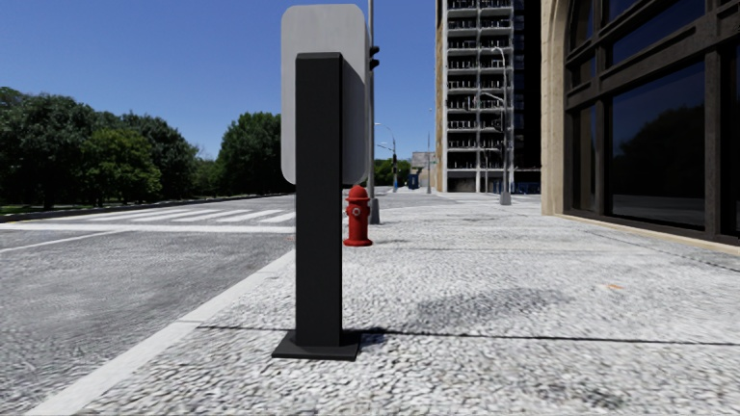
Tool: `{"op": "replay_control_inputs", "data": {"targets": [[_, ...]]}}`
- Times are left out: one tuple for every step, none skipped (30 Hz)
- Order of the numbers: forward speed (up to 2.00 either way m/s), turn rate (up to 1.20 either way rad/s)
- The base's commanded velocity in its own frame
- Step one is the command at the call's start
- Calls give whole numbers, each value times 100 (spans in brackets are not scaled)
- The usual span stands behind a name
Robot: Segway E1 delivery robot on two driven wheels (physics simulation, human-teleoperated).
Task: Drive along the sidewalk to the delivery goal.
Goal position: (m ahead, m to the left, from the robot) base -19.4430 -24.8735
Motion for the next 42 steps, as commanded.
{"op": "replay_control_inputs", "data": {"targets": [[-31,57],[-31,58],[-32,58],[-36,58],[-36,58],[-42,58],[-44,58],[-45,58],[-45,58],[-45,58],[-45,58],[-45,58],[-45,58],[-45,58],[-45,58],[-45,58],[-45,58],[-45,58],[-45,58],[-46,58],[-47,58],[-52,58],[-55,58],[-55,58],[-55,58],[-55,58],[-55,58],[-55,58],[-55,58],[-55,58],[-55,58],[-56,58],[-56,58],[-56,58],[-56,58],[-56,58],[-56,58],[-56,58],[-56,58],[-56,58],[-56,58],[-56,58]]}}
